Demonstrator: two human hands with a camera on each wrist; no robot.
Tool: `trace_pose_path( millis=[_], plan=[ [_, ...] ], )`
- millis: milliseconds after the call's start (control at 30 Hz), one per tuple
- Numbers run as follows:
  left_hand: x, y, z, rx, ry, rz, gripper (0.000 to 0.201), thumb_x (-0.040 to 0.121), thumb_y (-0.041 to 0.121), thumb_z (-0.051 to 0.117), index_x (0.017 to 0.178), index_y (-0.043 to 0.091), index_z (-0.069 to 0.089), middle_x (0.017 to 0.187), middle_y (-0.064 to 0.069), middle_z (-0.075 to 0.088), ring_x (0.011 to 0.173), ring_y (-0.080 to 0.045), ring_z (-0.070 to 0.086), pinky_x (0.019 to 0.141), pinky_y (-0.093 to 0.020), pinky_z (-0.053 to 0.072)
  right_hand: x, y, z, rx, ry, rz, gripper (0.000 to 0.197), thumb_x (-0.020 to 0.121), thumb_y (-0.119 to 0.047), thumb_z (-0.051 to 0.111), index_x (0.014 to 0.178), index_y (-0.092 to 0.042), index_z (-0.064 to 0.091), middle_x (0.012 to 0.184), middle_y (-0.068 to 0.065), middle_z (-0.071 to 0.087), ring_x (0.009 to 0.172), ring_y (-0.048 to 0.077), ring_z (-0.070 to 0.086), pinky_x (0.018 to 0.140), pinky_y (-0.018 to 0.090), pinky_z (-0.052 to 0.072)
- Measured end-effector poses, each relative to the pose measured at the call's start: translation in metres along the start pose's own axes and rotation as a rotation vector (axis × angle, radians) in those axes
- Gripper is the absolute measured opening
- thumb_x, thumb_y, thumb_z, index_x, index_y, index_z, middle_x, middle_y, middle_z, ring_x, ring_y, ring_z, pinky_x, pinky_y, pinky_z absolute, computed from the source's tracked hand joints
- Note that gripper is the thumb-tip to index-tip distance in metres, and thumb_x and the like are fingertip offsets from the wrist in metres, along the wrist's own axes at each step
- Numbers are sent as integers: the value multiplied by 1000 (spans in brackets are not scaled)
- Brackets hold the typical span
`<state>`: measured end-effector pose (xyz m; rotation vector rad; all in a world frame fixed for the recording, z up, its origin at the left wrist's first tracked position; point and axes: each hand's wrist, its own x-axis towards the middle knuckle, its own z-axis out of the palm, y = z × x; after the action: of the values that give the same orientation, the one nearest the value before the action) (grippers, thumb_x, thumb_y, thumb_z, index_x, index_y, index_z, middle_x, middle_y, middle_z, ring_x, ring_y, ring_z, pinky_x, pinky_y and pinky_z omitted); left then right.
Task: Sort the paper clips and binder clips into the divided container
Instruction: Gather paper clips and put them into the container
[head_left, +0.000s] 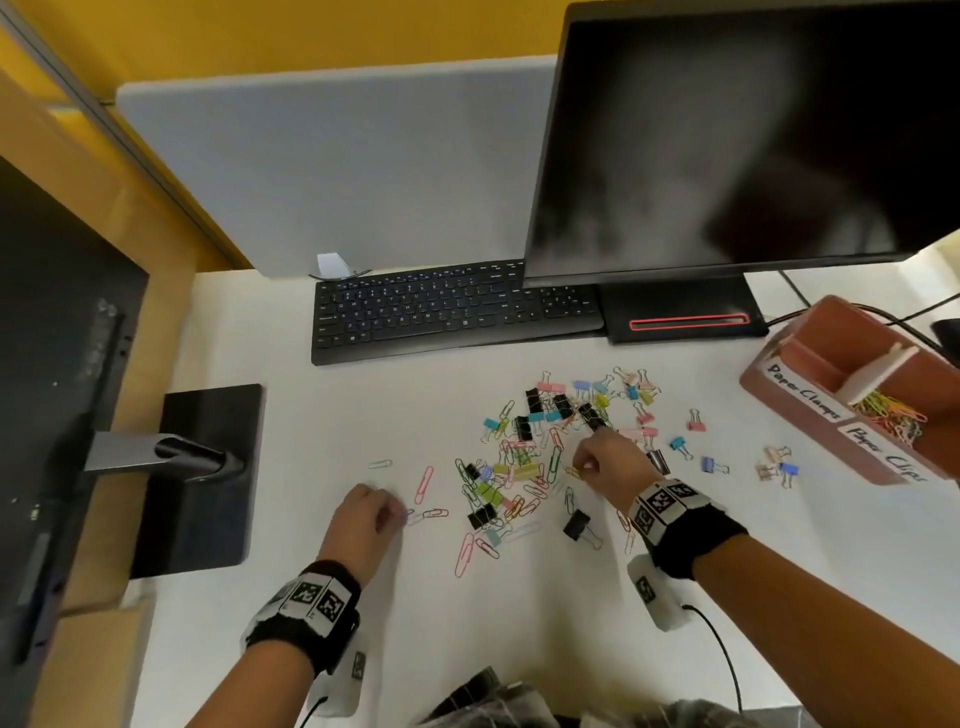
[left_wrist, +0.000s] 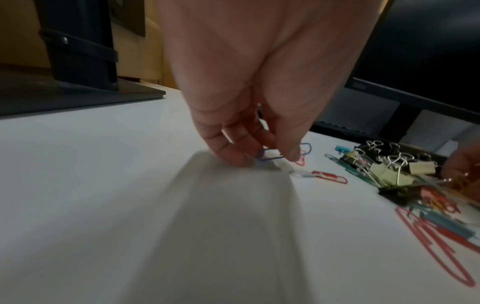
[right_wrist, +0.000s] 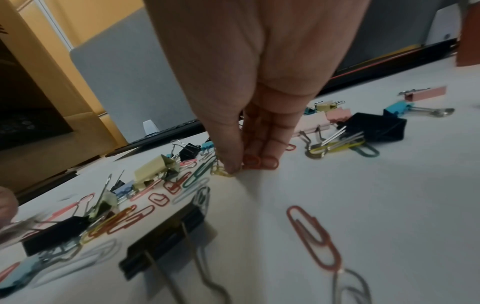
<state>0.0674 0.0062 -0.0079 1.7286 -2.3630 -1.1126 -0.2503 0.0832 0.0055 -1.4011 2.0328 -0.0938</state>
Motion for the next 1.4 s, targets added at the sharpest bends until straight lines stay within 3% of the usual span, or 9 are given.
trace_pose_path(
  millis=[200, 267, 367, 567, 767, 1000, 1100, 1233, 1400],
  plan=[
    [6, 6, 8, -91, -63, 35, 47, 77, 20, 73, 110, 39, 46, 74, 7, 60, 73, -6, 56, 67, -10, 39, 3, -18, -3, 16, -21, -155, 14, 87, -13, 60, 97, -9, 68, 127, 4, 43, 94, 15, 54, 93, 22, 45],
    [13, 3, 17, -25, -68, 6, 47, 76, 23, 72, 115, 35, 50, 74, 10, 61, 77, -11, 57, 74, -20, 45, 6, -22, 1, -25, -16, -144, 14, 86, -14, 62, 97, -10, 69, 131, 4, 40, 106, 19, 53, 97, 26, 44],
    [20, 0, 24, 50, -21, 6, 31, 79, 29, 68, 108, 33, 57, 79, 10, 62, 87, -16, 55, 82, -33, 47, 10, -27, 4, -76, -13, -129, 16, 87, -16, 60, 98, -11, 70, 123, 6, 46, 114, 21, 44, 103, 30, 40],
    [24, 10, 25, 64, 90, 83, 6, 82, 24, 67, 88, 22, 68, 87, 4, 51, 88, -19, 47, 76, -29, 39, 14, -25, 3, -56, -54, -118, 20, 91, -10, 51, 102, -11, 67, 112, 7, 59, 109, 22, 50, 96, 29, 41],
    [29, 17, 24, 157, 54, 113, 15, 91, 21, 53, 95, 11, 64, 93, -4, 58, 91, -24, 53, 76, -28, 41, 14, -24, 5, -64, -39, -96, 29, 90, -4, 47, 116, -12, 56, 111, 7, 62, 101, 23, 57, 89, 30, 47],
    [30, 40, 13, 85, -2, -18, 15, 92, 22, 53, 93, 11, 62, 92, -6, 62, 89, -24, 57, 72, -22, 33, 17, -22, 0, -72, -72, -76, 20, 91, -7, 50, 104, -3, 64, 113, 11, 53, 98, 24, 59, 90, 27, 46],
    [17, 68, 8, 6, 22, 31, 8, 89, 22, 58, 83, 17, 59, 78, 2, 60, 74, -14, 53, 62, -15, 33, 17, -18, -2, -67, -102, -111, 23, 89, -3, 47, 106, -6, 62, 111, 12, 60, 102, 24, 58, 91, 31, 47],
    [0, 119, 5, -104, 57, 131, 8, 88, 21, 60, 80, 21, 60, 82, 2, 65, 79, -11, 58, 69, -18, 46, 13, -7, -11, -50, -124, -148, 24, 88, -2, 49, 107, -10, 62, 110, 11, 63, 102, 25, 60, 92, 36, 50],
    [1, 225, 18, -215, 82, 293, 15, 87, 22, 61, 75, 30, 58, 77, 11, 62, 76, -2, 56, 66, -6, 39, -24, 38, -59, 117, 30, -234, 22, 85, -15, 49, 98, -10, 66, 100, 12, 67, 94, 27, 61, 87, 34, 49]
  ],
)
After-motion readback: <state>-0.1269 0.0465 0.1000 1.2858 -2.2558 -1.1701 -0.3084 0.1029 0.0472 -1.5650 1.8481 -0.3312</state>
